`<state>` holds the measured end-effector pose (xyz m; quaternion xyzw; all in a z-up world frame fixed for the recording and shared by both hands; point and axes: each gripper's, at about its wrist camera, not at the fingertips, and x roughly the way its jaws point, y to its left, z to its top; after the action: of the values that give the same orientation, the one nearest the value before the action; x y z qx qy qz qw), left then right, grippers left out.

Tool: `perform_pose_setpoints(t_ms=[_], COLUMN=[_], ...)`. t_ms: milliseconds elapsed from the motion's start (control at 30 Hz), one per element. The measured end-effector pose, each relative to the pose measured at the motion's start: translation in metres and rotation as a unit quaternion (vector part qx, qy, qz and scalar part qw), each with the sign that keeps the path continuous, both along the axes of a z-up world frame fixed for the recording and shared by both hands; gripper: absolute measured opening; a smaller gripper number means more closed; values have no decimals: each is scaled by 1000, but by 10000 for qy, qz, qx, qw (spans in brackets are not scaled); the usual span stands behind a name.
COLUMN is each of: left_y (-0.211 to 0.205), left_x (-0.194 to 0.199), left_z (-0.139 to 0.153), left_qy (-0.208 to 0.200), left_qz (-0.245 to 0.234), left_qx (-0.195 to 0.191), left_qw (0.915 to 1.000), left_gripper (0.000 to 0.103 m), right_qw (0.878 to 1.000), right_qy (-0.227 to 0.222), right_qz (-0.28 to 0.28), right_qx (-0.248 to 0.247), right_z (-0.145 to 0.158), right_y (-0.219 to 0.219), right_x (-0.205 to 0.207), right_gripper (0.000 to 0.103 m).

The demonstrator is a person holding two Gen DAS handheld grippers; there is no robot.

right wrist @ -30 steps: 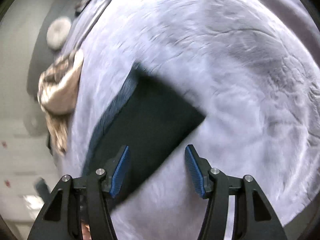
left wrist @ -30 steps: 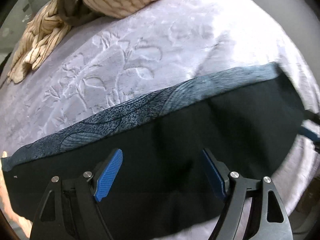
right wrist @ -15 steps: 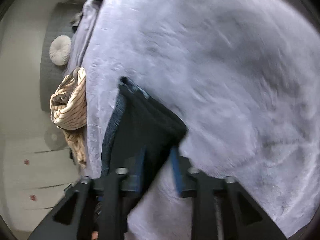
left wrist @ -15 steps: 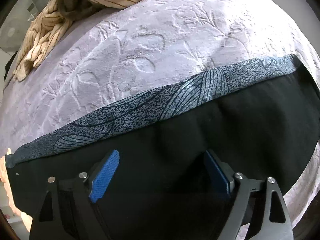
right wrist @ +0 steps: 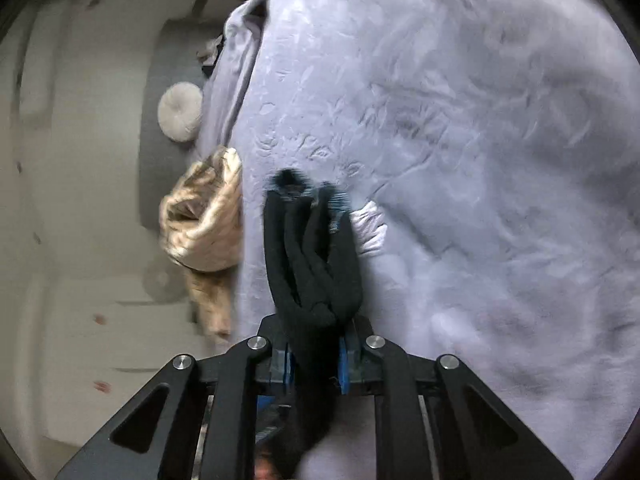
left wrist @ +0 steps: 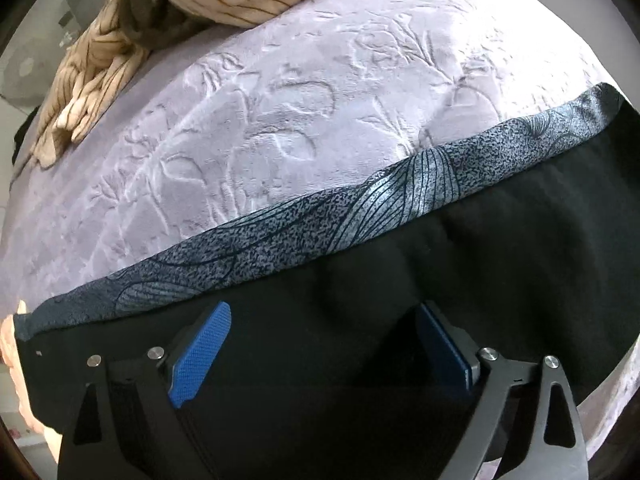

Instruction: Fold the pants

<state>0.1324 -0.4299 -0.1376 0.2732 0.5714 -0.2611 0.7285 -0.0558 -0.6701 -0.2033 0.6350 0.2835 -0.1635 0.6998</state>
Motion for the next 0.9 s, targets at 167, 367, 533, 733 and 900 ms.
perform_pose_setpoints(t_ms=[167, 367, 533, 733, 900], left_y=[1, -23, -27, -15, -18], left_x=[11, 29, 51, 33, 1], left_z=[9, 15, -5, 28, 34], left_qy=[35, -330, -59, -64, 260], left_qz=[135, 62, 421, 135, 18], left_qx=[-16, -243, -160, -306, -433], left_qw=[9999, 9991, 9990, 9994, 9987], left_gripper=[94, 94, 100, 99, 99], right_qw=[9951, 9974, 9976, 9980, 9980], right_qy=[232, 349, 380, 353, 299], right_qz=[-454, -191, -149, 80, 204], right_qx=[846, 595, 566, 521, 512], right_z=[-60, -53, -51, -43, -35], right_y=[0, 3, 4, 8, 15], right_x=[-19, -13, -10, -2, 6], right_gripper=[21, 25, 28, 39, 50])
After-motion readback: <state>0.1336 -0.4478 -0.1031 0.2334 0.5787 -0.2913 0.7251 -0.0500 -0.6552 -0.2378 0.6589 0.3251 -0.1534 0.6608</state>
